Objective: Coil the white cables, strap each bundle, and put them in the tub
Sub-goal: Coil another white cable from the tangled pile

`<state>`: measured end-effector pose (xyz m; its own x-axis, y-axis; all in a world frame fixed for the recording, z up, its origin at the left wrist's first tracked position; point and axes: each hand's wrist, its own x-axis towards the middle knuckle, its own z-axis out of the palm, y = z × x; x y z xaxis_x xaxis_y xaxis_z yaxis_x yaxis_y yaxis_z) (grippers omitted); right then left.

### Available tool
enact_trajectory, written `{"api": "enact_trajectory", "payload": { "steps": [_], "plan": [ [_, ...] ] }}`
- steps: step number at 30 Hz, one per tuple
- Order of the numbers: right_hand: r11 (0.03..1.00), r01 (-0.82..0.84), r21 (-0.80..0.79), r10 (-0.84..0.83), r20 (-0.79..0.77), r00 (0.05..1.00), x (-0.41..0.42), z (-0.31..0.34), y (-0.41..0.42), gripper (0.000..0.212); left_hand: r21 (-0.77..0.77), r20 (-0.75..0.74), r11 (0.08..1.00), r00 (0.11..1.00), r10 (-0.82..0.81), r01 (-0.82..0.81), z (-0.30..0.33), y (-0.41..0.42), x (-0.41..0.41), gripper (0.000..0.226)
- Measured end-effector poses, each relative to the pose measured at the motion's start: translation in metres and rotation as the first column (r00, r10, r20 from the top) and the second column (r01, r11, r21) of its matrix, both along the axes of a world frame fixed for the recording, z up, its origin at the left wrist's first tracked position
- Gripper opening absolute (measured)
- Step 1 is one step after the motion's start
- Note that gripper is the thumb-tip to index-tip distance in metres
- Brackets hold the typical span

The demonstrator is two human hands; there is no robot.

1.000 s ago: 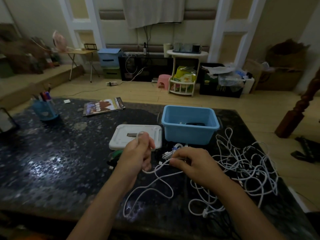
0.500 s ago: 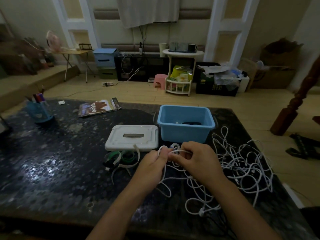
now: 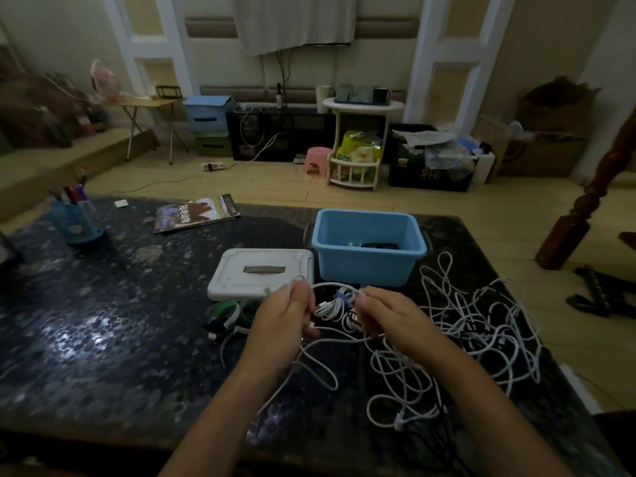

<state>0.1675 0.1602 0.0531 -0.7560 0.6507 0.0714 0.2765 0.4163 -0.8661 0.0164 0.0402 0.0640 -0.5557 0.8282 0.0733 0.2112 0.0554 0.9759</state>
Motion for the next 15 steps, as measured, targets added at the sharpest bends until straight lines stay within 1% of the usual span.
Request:
{"api": "enact_trajectory", "payload": {
  "steps": [2, 4, 5, 8, 10, 11, 13, 14, 15],
  "plan": [
    [1.0, -0.008, -0.002, 0.007, -0.053, 0.999, -0.003, 0.004, -0.006, 0.034, 0.017, -0.032, 0.999, 0.999, 0.043, -0.042, 0.0, 0.0, -0.003, 0.042],
    [0.999, -0.023, -0.027, 0.02, -0.125, 0.992, -0.008, 0.009, -0.015, 0.036, 0.013, 0.018, 0.999, 0.999, 0.042, -0.042, 0.0, -0.001, -0.002, 0.039],
    [0.999, -0.029, -0.037, 0.023, -0.145, 0.989, -0.011, 0.011, -0.02, 0.04, 0.005, 0.027, 0.999, 0.999, 0.04, -0.04, 0.0, -0.002, -0.001, 0.039],
    [0.998, -0.019, -0.061, 0.009, -0.166, 0.986, -0.017, 0.016, -0.032, 0.051, -0.031, -0.033, 0.999, 0.999, 0.032, -0.033, 0.004, -0.004, 0.006, 0.043],
    [0.999, -0.027, -0.021, 0.023, -0.157, 0.987, -0.021, 0.015, -0.035, 0.048, -0.087, -0.012, 0.996, 1.0, 0.018, -0.019, 0.001, -0.004, 0.01, 0.049],
    [0.999, -0.036, 0.011, 0.037, -0.149, 0.988, -0.023, 0.014, -0.036, 0.047, -0.109, 0.018, 0.994, 1.0, -0.011, 0.013, -0.002, -0.004, 0.012, 0.055],
    [0.996, -0.047, 0.076, 0.056, -0.118, 0.991, -0.026, 0.01, -0.038, 0.044, -0.098, 0.09, 0.993, 0.994, -0.064, 0.073, -0.009, -0.001, 0.015, 0.069],
    [0.992, -0.053, 0.116, 0.063, -0.086, 0.994, -0.027, 0.007, -0.039, 0.041, -0.08, 0.114, 0.994, 0.991, -0.065, 0.074, -0.01, 0.0, 0.016, 0.07],
    [0.985, -0.061, 0.159, 0.069, -0.044, 0.997, -0.028, 0.005, -0.04, 0.039, -0.066, 0.126, 0.995, 0.99, -0.06, 0.069, -0.01, 0.0, 0.018, 0.065]
  ]
}}
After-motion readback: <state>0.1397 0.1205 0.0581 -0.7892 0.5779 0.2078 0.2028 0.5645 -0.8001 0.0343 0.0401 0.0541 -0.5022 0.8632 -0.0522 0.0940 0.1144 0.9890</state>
